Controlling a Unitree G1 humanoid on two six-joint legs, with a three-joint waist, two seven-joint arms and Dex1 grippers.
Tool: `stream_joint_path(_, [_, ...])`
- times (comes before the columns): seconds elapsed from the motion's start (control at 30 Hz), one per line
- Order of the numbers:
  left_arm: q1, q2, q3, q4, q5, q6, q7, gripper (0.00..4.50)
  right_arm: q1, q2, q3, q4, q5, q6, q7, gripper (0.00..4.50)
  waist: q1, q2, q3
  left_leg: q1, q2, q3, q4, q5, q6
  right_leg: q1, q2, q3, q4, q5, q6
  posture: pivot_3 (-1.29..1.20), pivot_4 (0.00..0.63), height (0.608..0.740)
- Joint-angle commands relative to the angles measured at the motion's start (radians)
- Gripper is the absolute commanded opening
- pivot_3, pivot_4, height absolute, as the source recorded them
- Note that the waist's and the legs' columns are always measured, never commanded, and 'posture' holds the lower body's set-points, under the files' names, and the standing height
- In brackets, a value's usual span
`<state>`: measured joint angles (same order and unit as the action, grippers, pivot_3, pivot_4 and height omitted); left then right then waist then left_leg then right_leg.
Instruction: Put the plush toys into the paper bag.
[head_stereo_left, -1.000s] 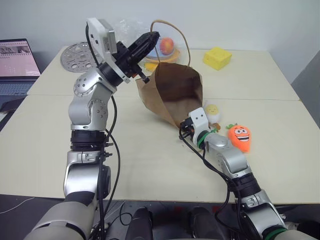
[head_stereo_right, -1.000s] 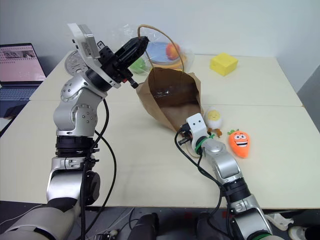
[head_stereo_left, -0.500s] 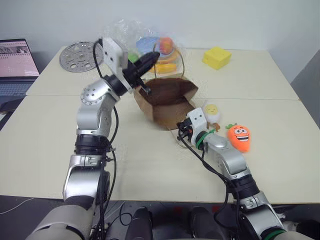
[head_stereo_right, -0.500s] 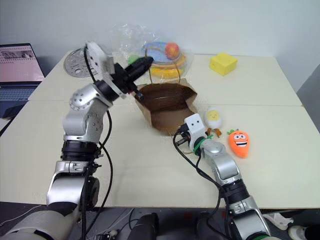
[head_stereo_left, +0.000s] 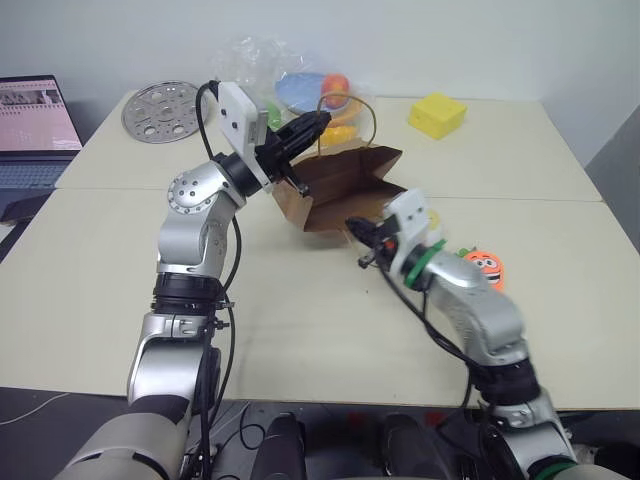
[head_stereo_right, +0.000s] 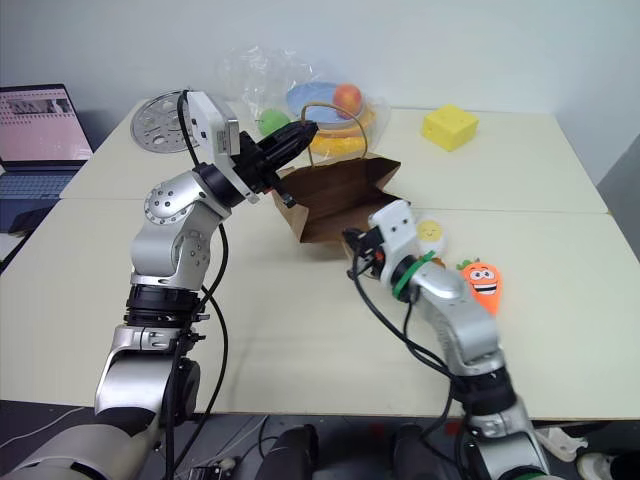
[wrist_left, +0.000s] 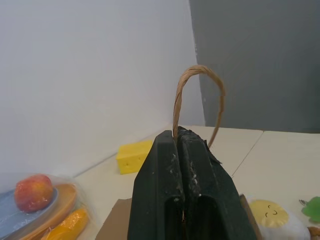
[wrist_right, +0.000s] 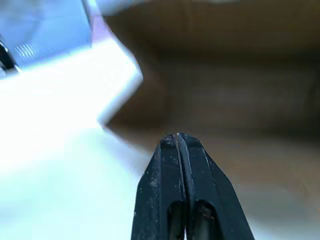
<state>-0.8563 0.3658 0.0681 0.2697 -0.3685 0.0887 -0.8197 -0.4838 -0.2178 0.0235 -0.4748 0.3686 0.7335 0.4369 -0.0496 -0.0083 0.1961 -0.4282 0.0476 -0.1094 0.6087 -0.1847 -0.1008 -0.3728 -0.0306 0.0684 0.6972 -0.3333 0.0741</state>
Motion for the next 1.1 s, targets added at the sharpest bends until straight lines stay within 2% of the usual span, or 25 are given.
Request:
stream_joint_path(0.03, [-0.004,0.005,0.002,-0.055,-0.010,0.004,-0.006,0.00,-0.002,-0.012,-0.185,-0.198,0.217,0.126,-0.040,0.97,0.000,0.000,0.000,0.000,0.000,0.000,0.000,0.000,0.000,0.000,0.000,0.000,0.000,0.000,0.000,0.00,0.150,0.740])
stream_joint_path(0.17, [-0.003,0.010,0.002,-0.059,-0.020,0.015,-0.027,0.00,0.009,-0.066,-0.381,-0.253,0.359,0.236,-0.142,2.35,0.000,0.000,0.000,0.000,0.000,0.000,0.000,0.000,0.000,0.000,0.000,0.000,0.000,0.000,0.000,0.00,0.150,0.740])
stream_joint_path(0.3, [-0.004,0.018,0.008,-0.064,-0.037,0.028,-0.060,0.00,0.114,-0.263,-0.412,-0.244,0.313,0.274,-0.107,3.86,0.005,0.000,0.000,0.000,0.000,0.000,0.000,0.000,0.000,0.000,0.000,0.000,0.000,0.000,0.000,0.00,0.150,0.740])
stream_joint_path(0.37, [-0.002,0.025,0.009,-0.074,-0.052,0.041,-0.082,0.00,0.189,-0.344,-0.400,-0.230,0.271,0.276,-0.108,4.46,0.006,0.000,0.000,0.000,0.000,0.000,0.000,0.000,0.000,0.000,0.000,0.000,0.000,0.000,0.000,0.00,0.150,0.740])
stream_joint_path(0.43, [0.004,0.039,0.014,-0.092,-0.083,0.076,-0.119,0.00,0.292,-0.407,-0.390,-0.210,0.194,0.284,-0.141,4.46,0.007,0.000,0.000,0.000,0.000,0.001,0.000,0.000,0.000,0.000,0.000,0.000,0.000,0.000,0.000,0.00,0.150,0.740])
stream_joint_path(0.53, [0.020,0.087,0.007,-0.130,-0.119,0.130,-0.200,0.00,0.432,-0.409,-0.335,-0.200,0.106,0.222,-0.174,4.46,0.004,0.000,0.000,0.000,0.000,0.001,-0.001,0.000,0.000,0.000,0.000,0.001,-0.001,0.000,0.000,0.00,0.150,0.740])
stream_joint_path(0.83, [0.013,0.087,0.006,-0.126,-0.108,0.131,-0.187,0.00,0.472,-0.264,-0.241,-0.144,-0.002,0.177,-0.284,4.46,-0.006,0.000,0.000,0.001,0.000,0.002,0.001,0.000,0.000,0.001,0.000,0.002,0.000,0.000,0.000,0.00,0.150,0.740])
stream_joint_path(0.97, [0.014,0.090,0.009,-0.128,-0.106,0.133,-0.188,0.00,0.477,-0.256,-0.228,-0.121,-0.043,0.149,-0.285,4.46,-0.005,0.000,0.000,0.001,0.000,0.001,0.000,0.000,0.000,0.001,0.000,0.002,0.000,0.000,0.000,0.00,0.150,0.740])
stream_joint_path(1.07, [0.014,0.093,0.010,-0.129,-0.107,0.134,-0.190,0.00,0.493,-0.253,-0.239,-0.107,-0.062,0.134,-0.282,3.92,-0.004,0.000,0.000,0.001,0.000,0.001,0.000,0.000,0.000,0.001,0.000,0.002,0.000,0.000,0.000,0.00,0.150,0.740])
stream_joint_path(1.1, [0.014,0.092,0.010,-0.127,-0.106,0.132,-0.191,0.00,0.497,-0.253,-0.240,-0.102,-0.071,0.127,-0.285,3.55,-0.004,0.000,0.000,0.001,0.000,0.001,0.000,0.000,0.000,0.001,0.000,0.002,0.000,0.000,0.000,0.00,0.150,0.740])
